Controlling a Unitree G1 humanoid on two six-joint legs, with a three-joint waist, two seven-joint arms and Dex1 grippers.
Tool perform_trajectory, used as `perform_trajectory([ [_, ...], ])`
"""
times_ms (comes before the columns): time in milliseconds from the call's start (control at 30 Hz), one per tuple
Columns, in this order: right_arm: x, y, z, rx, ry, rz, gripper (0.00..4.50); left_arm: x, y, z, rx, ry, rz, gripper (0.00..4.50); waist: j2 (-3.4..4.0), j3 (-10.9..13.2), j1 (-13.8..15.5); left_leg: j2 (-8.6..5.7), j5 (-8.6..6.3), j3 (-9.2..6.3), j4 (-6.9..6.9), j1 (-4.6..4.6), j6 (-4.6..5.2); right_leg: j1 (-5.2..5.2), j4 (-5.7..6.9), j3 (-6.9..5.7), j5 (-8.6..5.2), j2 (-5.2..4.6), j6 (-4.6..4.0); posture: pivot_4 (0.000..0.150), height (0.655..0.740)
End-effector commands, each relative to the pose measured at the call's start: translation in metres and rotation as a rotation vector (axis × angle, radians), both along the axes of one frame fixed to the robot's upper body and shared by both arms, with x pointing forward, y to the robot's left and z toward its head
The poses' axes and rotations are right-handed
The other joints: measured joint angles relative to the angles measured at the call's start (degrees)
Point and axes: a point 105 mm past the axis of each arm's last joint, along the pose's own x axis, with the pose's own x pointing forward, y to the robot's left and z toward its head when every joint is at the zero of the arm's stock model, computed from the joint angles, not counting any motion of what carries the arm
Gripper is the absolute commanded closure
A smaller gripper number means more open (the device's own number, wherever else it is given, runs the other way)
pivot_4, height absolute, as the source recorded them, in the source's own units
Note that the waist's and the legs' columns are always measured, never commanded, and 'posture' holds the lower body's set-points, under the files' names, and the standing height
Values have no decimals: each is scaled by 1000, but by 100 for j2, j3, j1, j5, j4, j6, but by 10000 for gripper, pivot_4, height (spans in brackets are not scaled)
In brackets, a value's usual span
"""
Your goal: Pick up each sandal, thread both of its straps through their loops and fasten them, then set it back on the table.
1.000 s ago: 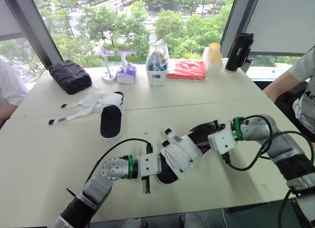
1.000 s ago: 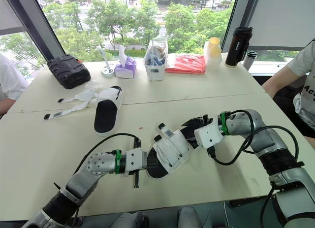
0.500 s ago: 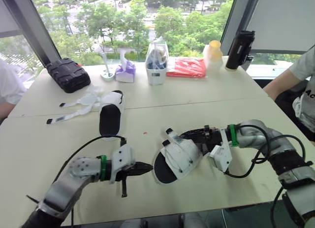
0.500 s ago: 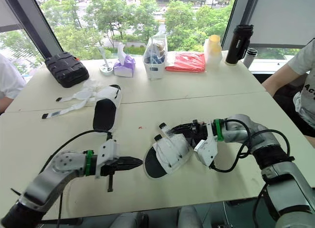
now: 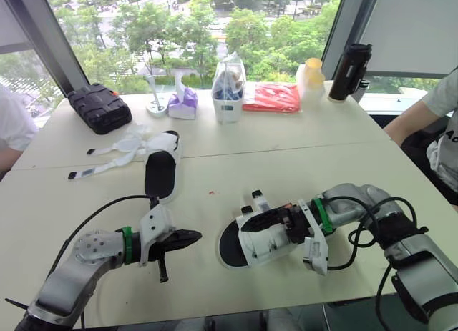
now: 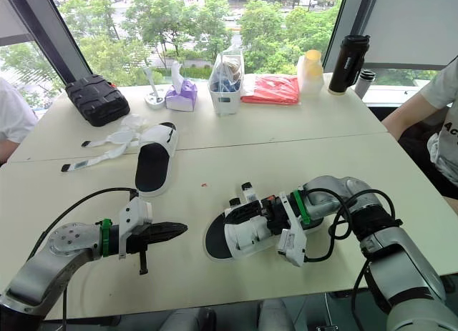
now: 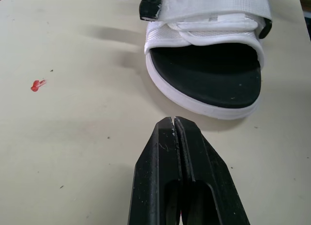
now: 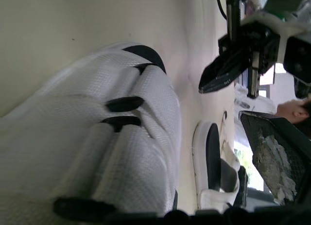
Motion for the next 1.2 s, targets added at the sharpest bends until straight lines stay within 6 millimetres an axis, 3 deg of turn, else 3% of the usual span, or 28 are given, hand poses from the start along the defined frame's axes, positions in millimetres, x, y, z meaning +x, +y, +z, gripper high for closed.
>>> perform_trajectory([
  [33, 2, 4, 2, 10, -3, 15, 5501, 1, 2, 5, 8, -39, 7, 45000, 0, 0, 0, 0, 1, 0, -3, 1, -1, -1, 1, 0, -1, 0, -1, 1500, 7400],
  [67, 3, 4, 2, 9, -4, 13, 7884, 1, 2, 5, 11, -40, 6, 45000, 0, 0, 0, 0, 2, 0, -4, 1, -3, -1, 1, 1, -1, 0, -2, 1500, 7400],
  [267, 13, -1, 3, 10, -13, -48, 36304, -2, 1, 1, 11, -32, 11, 45000, 1, 1, 6, 0, 3, 2, -6, 0, -5, -6, 4, 5, -1, 0, -4, 1500, 7400],
  [333, 15, -3, 4, 9, -18, -66, 39759, -1, 2, 0, 13, -32, 16, 45000, 0, 0, 10, 0, 3, 2, -6, 0, -5, -5, 4, 5, -1, 0, -4, 1500, 7400],
  [467, 27, -4, 15, 56, -40, -151, 41334, 1, 4, 2, 8, -35, 33, 45000, 0, 0, 9, -1, 4, 2, -6, 1, -6, -4, 4, 6, -1, 0, -5, 1500, 7400],
  [700, 111, -3, 81, 303, -176, -666, 41334, 10, 8, 7, -8, -70, 104, 45000, 1, 2, -1, -1, 8, 3, -7, -8, -11, -18, 11, 9, 1, 0, -8, 1500, 7400],
  [800, 141, -9, 96, 378, -168, -884, 41334, 11, 6, 7, -13, -74, 109, 45000, 0, 2, 15, -1, 18, 8, -15, -23, -29, -46, 23, 14, 2, 0, -8, 1500, 7400],
  [900, 170, -18, 100, 436, -181, -1092, 41334, 12, 3, 7, -19, -79, 116, 45000, 0, 2, 15, 0, 26, 7, -29, -36, -43, -67, 26, 14, 3, 0, -5, 1500, 7400],
  [1000, 192, -23, 91, 452, -180, -1280, 41334, 14, 2, 5, -18, -81, 120, 45000, 0, 2, 12, -1, 32, 8, -41, -48, -54, -84, 25, 14, 3, -2, -7, 1500, 7400],
  [1200, 209, -23, 78, 465, -158, -1470, 41334, 12, -3, 1, -9, -84, 119, 45000, 1, 2, -11, -2, 46, 9, -49, -117, -76, -164, 33, 16, 6, -3, -15, 1500, 7400],
])
